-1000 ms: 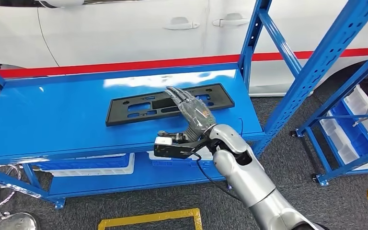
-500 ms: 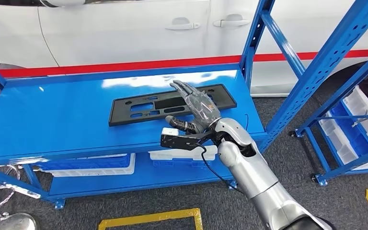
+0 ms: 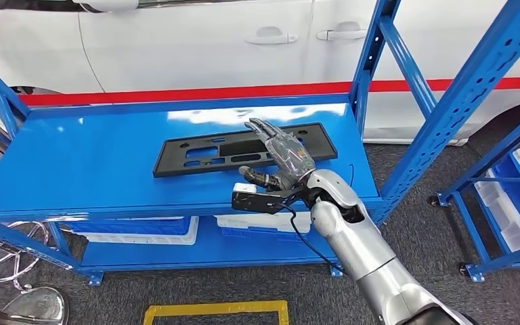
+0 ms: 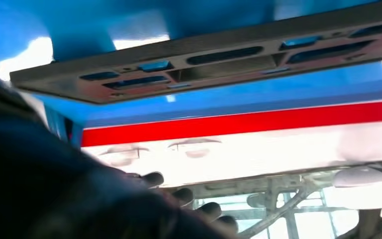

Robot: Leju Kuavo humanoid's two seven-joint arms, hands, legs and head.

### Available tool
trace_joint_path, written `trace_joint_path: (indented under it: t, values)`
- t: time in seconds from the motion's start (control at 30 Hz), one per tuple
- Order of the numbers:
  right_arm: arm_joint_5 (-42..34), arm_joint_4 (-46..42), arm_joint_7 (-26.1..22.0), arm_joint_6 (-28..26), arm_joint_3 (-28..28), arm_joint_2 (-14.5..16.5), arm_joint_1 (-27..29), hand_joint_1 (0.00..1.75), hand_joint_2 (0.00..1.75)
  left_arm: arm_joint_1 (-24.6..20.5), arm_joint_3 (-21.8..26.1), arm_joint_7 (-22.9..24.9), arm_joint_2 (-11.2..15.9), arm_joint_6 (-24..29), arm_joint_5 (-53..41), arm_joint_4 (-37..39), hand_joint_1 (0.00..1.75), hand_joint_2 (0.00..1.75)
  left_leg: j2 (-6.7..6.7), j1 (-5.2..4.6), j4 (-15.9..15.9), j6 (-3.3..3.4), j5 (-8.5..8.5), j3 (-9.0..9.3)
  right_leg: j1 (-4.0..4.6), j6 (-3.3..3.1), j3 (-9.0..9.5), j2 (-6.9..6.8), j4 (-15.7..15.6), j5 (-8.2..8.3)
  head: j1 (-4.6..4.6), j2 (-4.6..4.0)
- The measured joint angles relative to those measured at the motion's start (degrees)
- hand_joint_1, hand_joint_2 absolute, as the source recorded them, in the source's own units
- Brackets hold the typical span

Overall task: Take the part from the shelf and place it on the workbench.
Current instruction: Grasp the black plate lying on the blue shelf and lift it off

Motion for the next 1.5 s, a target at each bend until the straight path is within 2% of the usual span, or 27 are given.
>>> trace_joint_path:
  t: [0.03,0.1,0.17,0.2,0.23,0.27,0.33,0.37,0.43,0.5,0.57,0.63,0.67,0.7,0.73,0.77,0.8,0.87,0.9,1.0,1.07,1.17,1.23,1.27,1.37,1.43,1.5]
  values:
    - [0.0,0.0,0.0,0.0,0.0,0.1,0.0,0.0,0.0,0.1,0.1,0.0,0.0,0.0,0.0,0.0,0.0,0.0,0.8,0.01,1.1,-0.2,-0.6,-0.53,-0.03,-0.42,0.07,-0.42,-0.1,0.05,-0.04,0.0]
    - [0.0,0.1,-0.1,0.0,0.0,0.2,-0.1,0.0,0.0,0.0,0.1,0.0,0.0,-0.1,0.0,0.0,0.0,0.0,2.86,-0.07,6.7,-0.51,-3.42,-3.24,0.13,-1.02,0.2,-1.48,-0.3,0.0,-0.12,0.0]
    - [0.0,0.2,-0.1,0.0,0.0,0.2,0.0,0.0,0.0,-0.2,0.1,0.0,0.0,-0.1,0.0,0.0,0.0,0.0,3.66,-0.08,14.2,-0.62,-6.37,-7.16,0.52,-1.36,0.24,-2.67,-0.3,-0.17,-0.15,0.0]
    - [0.0,0.4,-0.1,0.0,0.0,0.2,0.0,0.0,0.0,-0.2,0.2,0.0,0.0,-0.1,0.0,0.0,0.0,0.0,3.76,-0.1,16.2,-0.53,-6.61,-8.3,0.73,-1.49,0.31,-3.25,-0.3,-0.29,-0.15,0.0]
    - [0.0,0.4,-0.1,0.0,0.0,0.2,0.1,0.0,0.0,-0.2,0.2,0.0,0.0,-0.1,0.0,0.0,0.0,0.0,3.81,-0.16,16.1,-0.31,-5.81,-8.42,0.92,-1.59,0.45,-3.79,-0.3,-0.42,-0.15,0.0]
    - [0.0,0.5,-0.1,0.0,0.0,0.2,0.1,0.0,0.0,-0.2,0.2,0.0,0.0,-0.1,0.0,0.0,0.0,0.0,4.01,-0.3,13.7,0.08,-3.98,-7.33,1.11,-1.66,0.71,-4.32,-0.3,-0.6,-0.15,0.0]
    - [0.0,0.5,-0.2,0.0,0.0,0.2,0.0,0.0,0.0,-0.1,0.3,0.0,0.1,-0.1,0.1,0.0,0.0,0.0,6.0,-1.02,6.0,1.31,-0.22,-3.47,1.41,-1.69,1.4,-5.34,-0.4,-1.01,-0.13,0.0]
    - [0.0,0.5,-0.2,0.0,0.0,0.2,-0.1,0.0,0.0,-0.1,0.4,0.0,0.1,-0.1,0.1,0.0,0.0,0.0,7.36,-1.59,2.7,1.92,0.78,-1.82,1.54,-1.61,1.64,-5.85,-0.5,-1.17,-0.15,0.0]
    - [0.0,0.5,-0.2,0.0,0.0,0.2,-0.1,0.0,0.0,-0.3,0.4,0.0,0.2,-0.1,0.1,0.0,0.0,0.0,8.93,-2.42,0.2,2.58,0.75,-0.76,1.71,-1.26,1.85,-6.92,-0.9,-1.23,-0.17,0.0]
    - [0.0,0.5,0.0,0.0,0.0,0.2,-0.2,0.0,0.87,-0.3,0.4,-0.1,0.1,0.0,0.1,-0.1,0.0,0.0,7.91,-2.28,-0.7,2.66,1.03,-0.47,1.82,-0.77,2.13,-7.7,-1.2,-1.4,-0.19,0.0]
    - [0.4,0.7,0.8,0.1,0.0,0.2,-0.4,0.0,1.75,-0.2,0.6,-0.1,0.0,0.1,0.1,-0.1,0.0,0.0,7.0,-1.83,-1.7,2.67,1.41,0.23,1.76,-0.28,1.65,-5.85,0.5,-2.68,-0.15,0.0]
    - [1.7,1.3,2.2,-0.2,0.0,0.2,-0.8,0.0,1.75,-0.2,0.8,-0.1,-0.1,0.2,-0.1,-0.2,0.0,0.0,6.29,-1.64,-2.1,2.83,1.48,0.61,1.59,0.02,-1.36,-2.88,6.5,-5.48,-0.12,0.0]
    - [2.8,2.0,3.2,-0.6,0.0,0.1,-0.9,0.0,1.75,-0.2,0.9,-0.2,-0.1,0.3,-0.3,-0.2,0.0,0.0,5.91,-1.64,-2.1,2.96,1.41,0.61,1.56,0.07,-3.44,-2.16,10.2,-6.74,-0.12,0.0]
    - [4.0,2.7,4.1,-1.0,0.1,0.1,-0.9,0.0,1.75,-0.3,1.1,-0.2,-0.1,0.3,-0.5,-0.2,0.0,0.0,5.46,-1.65,-2.0,3.07,1.31,0.63,1.54,0.11,-5.12,-1.85,12.9,-7.14,-0.13,0.0]
    - [5.5,3.6,5.0,-1.6,0.1,0.1,-0.9,0.0,1.75,-0.3,1.3,-0.3,-0.1,0.4,-0.7,-0.2,0.0,0.0,5.01,-1.67,-1.8,3.13,1.17,0.67,1.53,0.1,-6.02,-1.73,13.7,-6.5,-0.13,0.0]
    - [7.0,4.4,5.7,-2.3,0.2,0.0,-0.9,0.0,1.75,-0.3,1.6,-0.4,-0.1,0.4,-0.9,-0.3,0.0,0.0,4.58,-1.67,-1.5,3.1,0.98,0.72,1.52,0.03,-5.86,-1.7,12.3,-4.74,-0.13,0.0]
    - [8.4,5.2,6.2,-2.8,0.4,0.0,-1.0,0.0,1.75,-0.3,1.8,-0.4,-0.2,0.4,-1.1,-0.3,0.0,0.0,4.22,-1.67,-1.2,3.0,0.69,0.79,1.51,-0.09,-4.77,-1.69,9.1,-2.29,-0.13,0.0]
    - [10.7,7.0,6.7,-3.8,0.8,0.0,-1.6,0.0,1.75,-0.3,2.3,-0.5,-0.4,0.3,-1.6,-0.4,0.0,0.0,3.79,-1.82,-0.4,2.6,0.06,0.67,1.59,-0.43,-2.17,-1.59,2.6,0.7,-0.14,0.0]
    - [11.6,7.9,6.6,-4.0,1.1,0.1,-1.8,0.0,1.75,-0.3,2.6,-0.5,-0.4,0.3,-1.8,-0.4,0.0,0.0,3.69,-1.89,-0.1,2.36,-0.13,0.51,1.66,-0.6,-1.39,-1.53,0.8,1.12,-0.17,0.0]
    - [13.4,9.8,5.8,-4.4,2.2,0.1,-1.9,0.0,1.75,-0.2,3.4,-0.5,-0.4,0.1,-2.2,-0.4,0.0,0.0,3.6,-1.88,0.1,1.71,-0.31,0.15,1.69,-1.16,-0.92,-1.41,-0.3,0.95,-0.17,0.0]
    - [13.7,10.3,5.6,-4.5,2.8,0.3,-2.0,0.0,1.75,-0.2,3.8,-0.5,-0.3,0.0,-2.4,-0.4,0.0,0.0,3.69,-1.78,1.8,1.11,-1.62,-0.51,1.33,-1.58,-0.53,-1.43,-0.8,1.08,-0.23,0.0]
    - [13.9,10.8,5.5,-4.6,3.5,0.5,-2.1,0.0,1.75,-0.3,4.3,-0.5,-0.4,-0.1,-2.6,-0.4,0.0,0.0,3.81,-1.2,11.8,0.01,-6.15,-5.44,1.17,-1.91,-0.2,-1.6,-1.1,1.02,-0.35,0.0]
    - [13.9,11.2,5.5,-4.5,3.9,0.5,-2.1,0.0,1.75,-0.2,4.5,-0.6,-0.4,-0.2,-2.7,-0.4,0.0,0.0,3.82,-0.86,15.9,-0.35,-6.6,-7.92,1.17,-1.93,-0.11,-1.64,-1.1,0.92,-0.35,0.0]
    - [14.0,11.3,5.5,-4.4,4.0,0.5,-2.1,0.0,1.75,-0.2,4.6,-0.7,-0.4,-0.2,-2.8,-0.4,0.0,0.0,3.83,-0.75,14.7,-0.38,-5.17,-7.56,1.15,-1.9,0.0,-1.6,-1.1,0.85,-0.36,0.0]
    - [14.0,11.5,5.5,-4.1,4.4,0.6,-2.3,0.0,1.75,-0.2,4.9,-1.1,-0.4,-0.2,-3.3,-0.4,0.0,0.0,3.9,-0.81,3.4,0.04,0.45,-2.39,1.15,-1.46,0.46,-1.46,-1.1,0.56,-0.35,0.0]
    - [14.0,11.6,5.6,-4.0,4.6,0.6,-2.5,0.0,1.75,-0.2,5.2,-1.5,-0.4,-0.3,-3.6,-0.4,0.0,0.0,3.83,-1.12,-0.3,0.56,1.13,-0.64,1.25,-0.91,0.49,-1.47,-1.2,0.54,-0.34,0.0]
    - [14.0,11.7,5.6,-4.1,4.7,0.7,-2.6,0.0,1.75,-0.3,5.6,-1.6,-0.4,-0.3,-3.8,-0.4,0.0,0.0,3.69,-1.21,-0.8,0.93,1.21,-0.42,1.35,-0.45,0.68,-1.51,-1.6,0.63,-0.34,-0.01]
